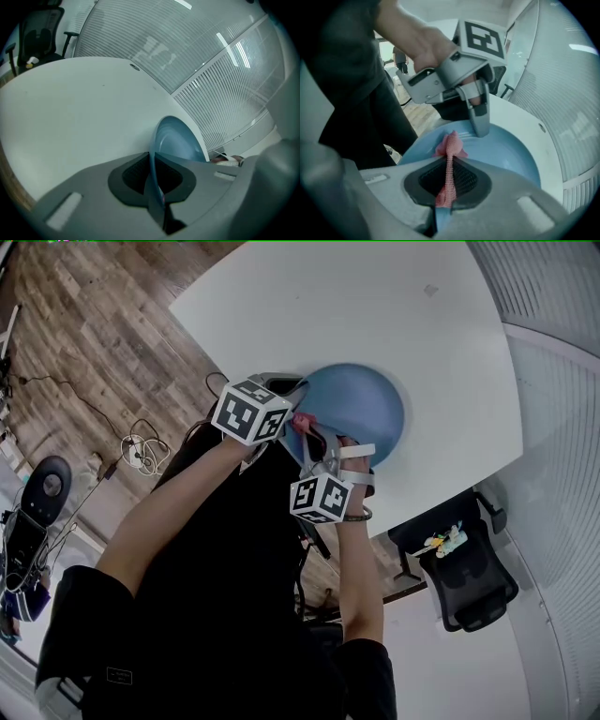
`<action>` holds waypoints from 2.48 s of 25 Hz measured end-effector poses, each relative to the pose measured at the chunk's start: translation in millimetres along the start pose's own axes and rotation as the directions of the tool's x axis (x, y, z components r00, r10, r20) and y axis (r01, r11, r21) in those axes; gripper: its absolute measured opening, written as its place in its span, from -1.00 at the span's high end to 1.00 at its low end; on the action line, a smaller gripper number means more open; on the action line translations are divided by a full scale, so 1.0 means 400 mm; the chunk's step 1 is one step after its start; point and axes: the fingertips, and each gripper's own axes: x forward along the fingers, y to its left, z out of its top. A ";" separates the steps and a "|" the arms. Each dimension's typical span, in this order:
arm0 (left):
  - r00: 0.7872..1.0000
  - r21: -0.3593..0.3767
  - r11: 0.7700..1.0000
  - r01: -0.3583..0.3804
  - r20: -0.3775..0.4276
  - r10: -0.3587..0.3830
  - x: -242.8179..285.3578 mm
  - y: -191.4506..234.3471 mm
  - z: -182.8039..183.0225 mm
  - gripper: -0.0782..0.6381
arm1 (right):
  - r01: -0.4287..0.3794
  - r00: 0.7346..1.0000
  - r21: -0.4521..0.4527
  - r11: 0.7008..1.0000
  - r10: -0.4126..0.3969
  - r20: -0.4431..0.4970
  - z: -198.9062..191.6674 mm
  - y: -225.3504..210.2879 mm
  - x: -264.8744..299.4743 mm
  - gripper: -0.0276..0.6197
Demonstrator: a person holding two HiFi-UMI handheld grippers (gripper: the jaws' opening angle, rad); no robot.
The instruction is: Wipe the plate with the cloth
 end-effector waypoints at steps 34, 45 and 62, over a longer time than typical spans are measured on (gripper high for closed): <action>1.000 0.033 0.999 0.007 -0.011 -0.006 0.002 -0.004 0.001 0.74 | -0.057 0.998 0.026 0.998 0.056 0.008 -0.029 -0.216 0.024 0.87; 1.000 0.006 1.000 0.004 0.002 -0.004 0.002 -0.003 0.002 0.74 | 0.086 0.996 0.104 0.991 -0.086 -0.002 -0.055 -0.341 0.028 0.88; 1.000 -0.013 1.000 0.002 0.022 -0.001 0.002 0.000 0.004 0.73 | 0.000 1.000 0.085 0.996 -0.001 0.013 -0.078 -0.132 -0.020 0.88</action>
